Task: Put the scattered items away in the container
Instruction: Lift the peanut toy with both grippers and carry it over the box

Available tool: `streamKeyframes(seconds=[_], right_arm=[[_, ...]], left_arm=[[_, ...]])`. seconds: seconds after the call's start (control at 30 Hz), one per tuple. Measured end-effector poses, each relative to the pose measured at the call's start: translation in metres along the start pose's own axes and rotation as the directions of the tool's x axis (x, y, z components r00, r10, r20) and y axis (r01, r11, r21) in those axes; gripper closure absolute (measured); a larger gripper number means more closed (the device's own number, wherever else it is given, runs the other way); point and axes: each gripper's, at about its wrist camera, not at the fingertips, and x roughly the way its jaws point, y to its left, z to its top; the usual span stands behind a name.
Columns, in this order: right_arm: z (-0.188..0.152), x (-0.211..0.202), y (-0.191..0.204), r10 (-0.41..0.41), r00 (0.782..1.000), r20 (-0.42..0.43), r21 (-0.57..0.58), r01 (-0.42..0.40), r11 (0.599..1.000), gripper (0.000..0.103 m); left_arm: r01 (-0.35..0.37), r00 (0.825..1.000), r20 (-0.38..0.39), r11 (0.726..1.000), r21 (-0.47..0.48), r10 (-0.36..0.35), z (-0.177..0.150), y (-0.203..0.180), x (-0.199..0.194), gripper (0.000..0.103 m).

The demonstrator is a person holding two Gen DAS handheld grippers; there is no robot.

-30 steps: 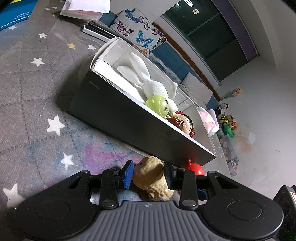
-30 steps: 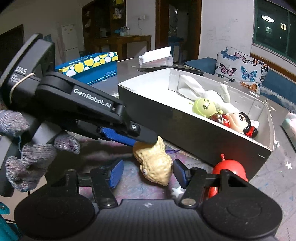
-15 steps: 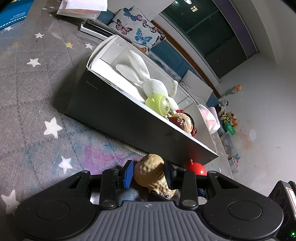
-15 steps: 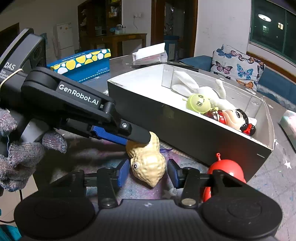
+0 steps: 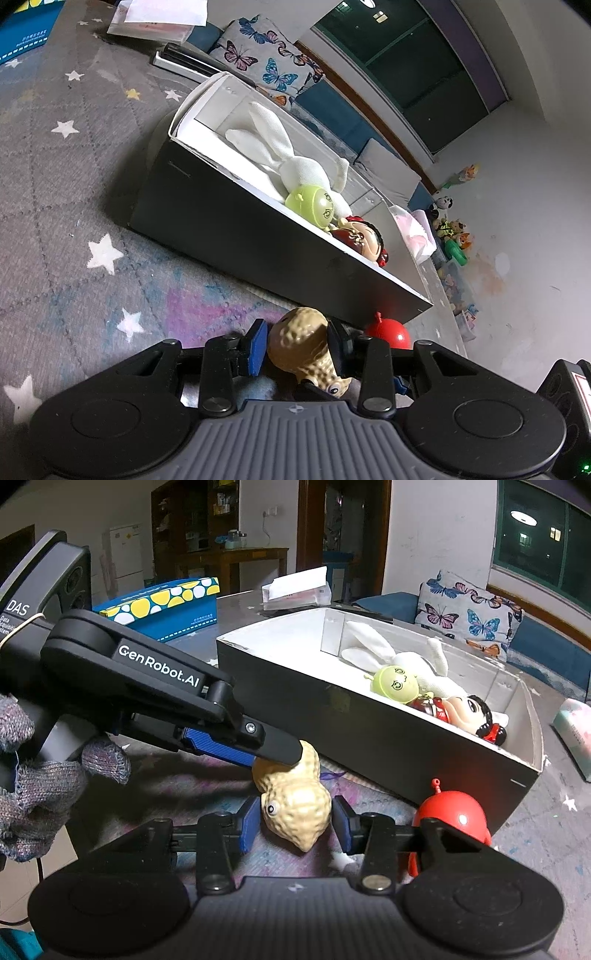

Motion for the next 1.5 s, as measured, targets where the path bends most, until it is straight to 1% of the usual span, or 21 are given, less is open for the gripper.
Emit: streamKeyframes(seconds=[0.17, 0.3, 0.5, 0.67, 0.8, 0.97, 1.17, 1.33, 1.5], right_arm=[[0.002, -0.010, 0.004, -0.003, 1.000, 0.018, -0.011, 0.003, 1.000, 0.061], [0.013, -0.022, 0.004, -0.013, 0.998, 0.062, -0.032, 0.015, 0.999, 0.061], [0.044, -0.032, -0.005, -0.033, 0.990, 0.138, -0.048, 0.040, 0.998, 0.061], [0.071, -0.021, -0.020, -0.028, 0.987, 0.159, -0.035, 0.034, 0.999, 0.062], [0.088, 0.000, -0.034, 0.000, 0.989, 0.148, -0.003, 0.000, 1.000, 0.062], [0.101, 0.030, -0.057, 0.071, 0.992, 0.104, 0.081, -0.079, 0.994, 0.062], [0.097, 0.059, -0.084, 0.153, 0.987, 0.049, 0.179, -0.159, 0.971, 0.062], [0.092, 0.074, -0.094, 0.183, 0.983, -0.009, 0.212, -0.177, 0.961, 0.062], [0.093, 0.083, -0.097, 0.193, 0.979, -0.060, 0.235, -0.174, 0.956, 0.062]], left_arm=[[0.005, 1.000, 0.010, 1.000, 0.007, -0.005, -0.001, -0.009, -0.010, 0.065], [0.020, 0.999, 0.050, 0.999, 0.030, -0.022, 0.008, -0.023, -0.021, 0.065], [0.032, 0.992, 0.118, 0.996, 0.079, -0.041, 0.037, -0.045, -0.028, 0.065], [0.018, 0.990, 0.140, 0.996, 0.084, -0.030, 0.068, -0.049, -0.018, 0.065], [-0.018, 0.990, 0.140, 0.996, 0.086, 0.006, 0.090, -0.045, -0.006, 0.065], [-0.057, 0.994, 0.096, 0.997, 0.058, 0.051, 0.112, -0.030, 0.016, 0.065], [-0.103, 0.994, 0.049, 0.994, 0.046, 0.101, 0.120, -0.016, 0.037, 0.065], [-0.148, 0.989, 0.003, 0.987, 0.058, 0.148, 0.122, -0.013, 0.052, 0.065], [-0.180, 0.983, -0.016, 0.979, 0.096, 0.182, 0.121, -0.017, 0.063, 0.065]])
